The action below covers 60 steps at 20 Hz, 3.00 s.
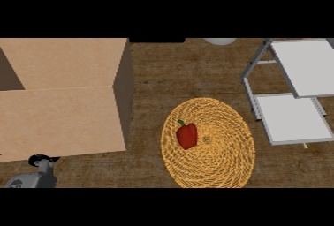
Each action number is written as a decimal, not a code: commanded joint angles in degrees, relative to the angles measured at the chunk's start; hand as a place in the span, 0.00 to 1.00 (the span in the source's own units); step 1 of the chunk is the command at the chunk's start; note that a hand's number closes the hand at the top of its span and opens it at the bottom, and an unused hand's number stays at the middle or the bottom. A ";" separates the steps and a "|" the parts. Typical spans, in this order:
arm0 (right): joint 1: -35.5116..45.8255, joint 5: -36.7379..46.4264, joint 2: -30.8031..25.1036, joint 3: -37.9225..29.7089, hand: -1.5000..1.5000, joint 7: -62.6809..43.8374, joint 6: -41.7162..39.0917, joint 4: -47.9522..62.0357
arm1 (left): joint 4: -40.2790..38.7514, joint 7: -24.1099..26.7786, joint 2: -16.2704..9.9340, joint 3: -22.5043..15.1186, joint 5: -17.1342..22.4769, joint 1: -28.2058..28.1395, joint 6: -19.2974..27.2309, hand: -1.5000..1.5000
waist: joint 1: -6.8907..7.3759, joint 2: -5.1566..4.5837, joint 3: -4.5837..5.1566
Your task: Pick the tomato from the placemat and place it in the tiered shelf
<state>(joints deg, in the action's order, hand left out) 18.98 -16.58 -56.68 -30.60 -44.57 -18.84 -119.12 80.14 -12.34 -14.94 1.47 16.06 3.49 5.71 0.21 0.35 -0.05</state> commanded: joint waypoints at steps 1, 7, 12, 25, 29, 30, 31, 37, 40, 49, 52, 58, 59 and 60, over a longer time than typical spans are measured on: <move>6.83 -1.29 -5.07 0.39 1.00 2.83 -1.98 12.17 | -3.61 -2.97 -1.39 -2.55 -1.48 -0.86 -3.00 0.50 | 1.20 -0.80 0.13; 10.29 -0.48 -8.03 5.88 1.00 9.19 -8.04 20.94 | -1.49 -3.74 0.42 -3.95 -2.00 -1.65 -1.44 0.50 | 1.25 -0.67 0.07; 14.36 7.63 -5.61 13.20 1.00 14.92 -5.10 25.40 | -1.96 -3.46 0.40 -4.64 -2.99 -0.24 -1.22 0.50 | 1.72 -0.83 0.09; 22.46 21.11 0.11 20.17 1.00 30.17 -0.51 43.58 | -3.36 -2.56 0.46 -4.31 -2.98 0.00 -0.90 0.50 | 1.39 -0.83 0.05; 25.59 22.83 1.45 21.41 1.00 32.16 -0.03 46.71 | -1.77 -5.54 -0.02 -4.60 -3.12 0.41 0.07 0.50 | 1.23 -0.68 0.04; 25.19 23.91 2.68 22.57 1.00 34.32 0.48 48.44 | -2.02 -2.45 1.14 -5.70 -3.43 -2.83 -0.89 0.50 | 1.80 -0.85 0.04; 26.22 23.65 3.96 22.78 1.00 33.76 1.03 47.76 | -3.26 -2.92 -0.82 -4.15 -2.52 -0.87 -2.28 0.50 | 1.28 -0.75 0.06; 26.49 24.62 3.40 22.90 1.00 36.61 -1.27 49.36 | -6.81 -1.47 -0.61 -2.72 -2.67 0.60 -1.11 0.50 | -0.32 -0.59 0.09; 29.38 25.47 -0.15 22.85 1.00 36.90 -5.01 51.70 | -2.05 -3.03 0.50 -4.60 -2.67 -2.50 -0.48 0.50 | 0.35 -0.47 0.07; 34.93 16.18 8.88 13.46 0.00 27.67 2.76 59.39 | -4.55 -2.49 -0.64 -3.46 -2.13 0.15 -0.96 0.50 | 0.07 -0.61 0.08; 35.83 12.67 9.11 9.86 0.00 26.73 3.17 60.62 | -0.87 -2.36 1.29 -5.46 -3.51 -2.20 1.20 0.50 | 0.07 -0.33 0.02; 41.01 7.98 6.80 4.27 0.00 20.94 4.96 65.58 | -2.31 -2.17 -0.92 -3.75 -1.88 -1.93 -1.15 0.50 | 0.13 -0.46 0.07; 37.53 7.62 5.95 2.62 0.00 23.66 4.98 63.79 | -6.33 0.02 -1.18 -2.80 -2.11 -1.61 -1.68 0.50 | -1.12 -0.48 0.07; 42.11 9.94 3.92 3.37 0.00 21.92 7.66 66.55 | -3.04 -1.69 -0.16 -3.93 -1.65 -2.09 -1.04 0.50 | 0.37 -0.63 0.07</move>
<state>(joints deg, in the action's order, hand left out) 57.81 -6.74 -49.85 -24.88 -20.92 -14.11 -55.35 80.86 -10.21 -14.65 0.71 17.02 3.51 5.36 0.32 0.43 -0.38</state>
